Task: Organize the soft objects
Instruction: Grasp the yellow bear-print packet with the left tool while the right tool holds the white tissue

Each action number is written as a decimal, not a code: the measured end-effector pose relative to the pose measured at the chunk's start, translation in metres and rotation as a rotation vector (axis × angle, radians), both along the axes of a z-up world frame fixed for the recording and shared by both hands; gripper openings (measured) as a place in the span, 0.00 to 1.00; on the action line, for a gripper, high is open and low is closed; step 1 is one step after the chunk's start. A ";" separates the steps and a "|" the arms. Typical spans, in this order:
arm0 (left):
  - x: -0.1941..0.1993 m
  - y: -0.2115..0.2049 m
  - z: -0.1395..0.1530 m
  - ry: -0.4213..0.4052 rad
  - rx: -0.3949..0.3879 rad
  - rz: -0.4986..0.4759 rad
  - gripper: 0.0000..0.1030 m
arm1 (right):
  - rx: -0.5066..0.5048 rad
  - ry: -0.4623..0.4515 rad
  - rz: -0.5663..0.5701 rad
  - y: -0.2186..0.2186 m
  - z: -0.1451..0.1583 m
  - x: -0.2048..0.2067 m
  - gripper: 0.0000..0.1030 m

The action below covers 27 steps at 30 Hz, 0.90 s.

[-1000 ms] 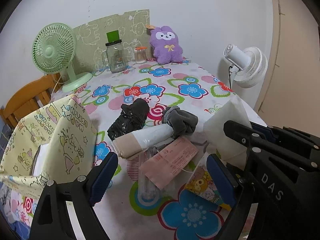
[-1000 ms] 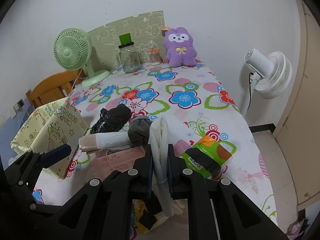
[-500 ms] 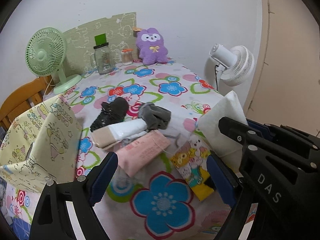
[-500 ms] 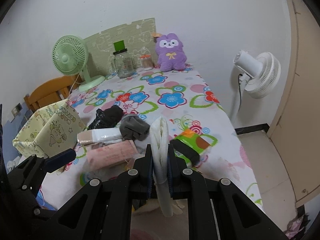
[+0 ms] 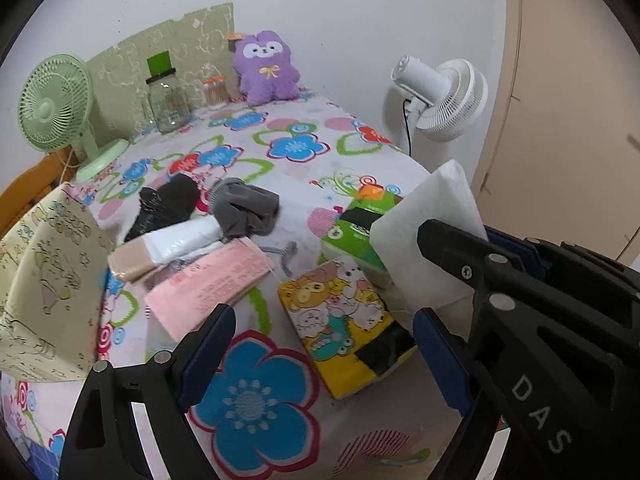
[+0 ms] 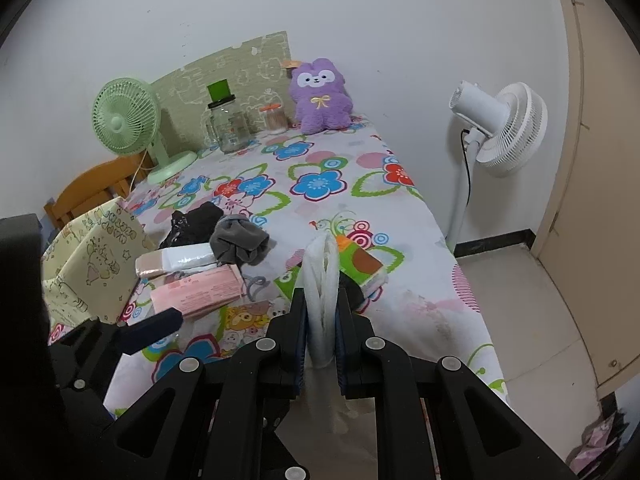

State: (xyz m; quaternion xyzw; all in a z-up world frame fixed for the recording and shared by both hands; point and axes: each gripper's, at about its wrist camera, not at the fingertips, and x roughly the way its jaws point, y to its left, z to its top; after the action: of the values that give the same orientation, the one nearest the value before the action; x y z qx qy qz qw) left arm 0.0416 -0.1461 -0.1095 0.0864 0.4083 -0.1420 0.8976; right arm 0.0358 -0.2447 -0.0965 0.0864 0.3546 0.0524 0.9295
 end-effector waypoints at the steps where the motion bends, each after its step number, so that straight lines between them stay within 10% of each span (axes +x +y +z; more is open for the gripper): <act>1: 0.001 -0.002 -0.001 0.006 0.001 0.002 0.89 | 0.002 0.001 -0.001 -0.002 -0.001 0.000 0.14; 27: 0.004 0.007 0.001 0.094 -0.062 -0.044 0.53 | -0.005 0.012 -0.005 0.002 0.000 0.003 0.15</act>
State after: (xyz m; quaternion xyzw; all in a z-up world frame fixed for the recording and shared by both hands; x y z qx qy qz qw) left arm 0.0460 -0.1393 -0.1084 0.0607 0.4432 -0.1784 0.8764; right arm 0.0385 -0.2426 -0.0967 0.0855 0.3601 0.0486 0.9277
